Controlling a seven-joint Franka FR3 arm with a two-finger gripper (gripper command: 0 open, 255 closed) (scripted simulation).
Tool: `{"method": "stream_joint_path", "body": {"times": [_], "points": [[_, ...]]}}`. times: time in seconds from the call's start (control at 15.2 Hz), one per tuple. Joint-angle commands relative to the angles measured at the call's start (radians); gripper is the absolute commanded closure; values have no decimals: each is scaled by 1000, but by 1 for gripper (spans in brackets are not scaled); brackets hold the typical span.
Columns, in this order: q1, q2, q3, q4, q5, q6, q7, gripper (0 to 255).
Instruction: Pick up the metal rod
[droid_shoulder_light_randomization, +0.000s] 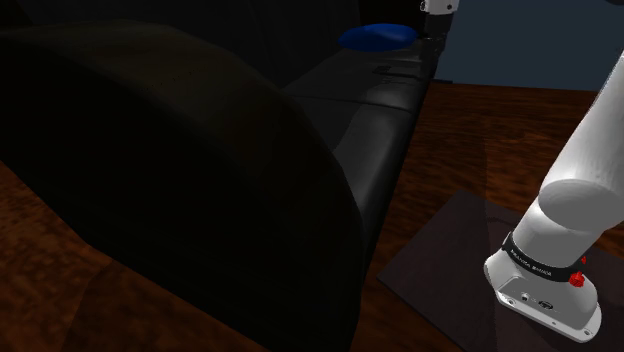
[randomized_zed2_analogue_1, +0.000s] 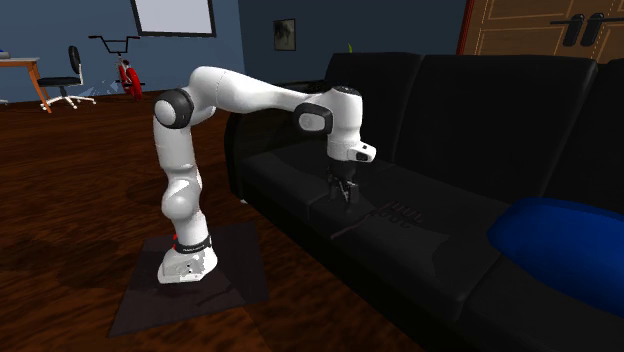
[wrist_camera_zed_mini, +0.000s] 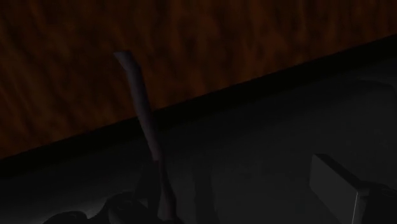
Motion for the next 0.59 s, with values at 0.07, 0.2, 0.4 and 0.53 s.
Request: {"method": "stream_joint_path", "body": {"times": [0.07,0.2,0.4,0.53], "points": [[-43,134,-24,120,78,-20,-107,0],[-73,206,-27,195,118,-40,-151,0],[-73,208,-24,156,120,-1,-154,0],[-72,210,-23,132,122,25,-156,0]]}}
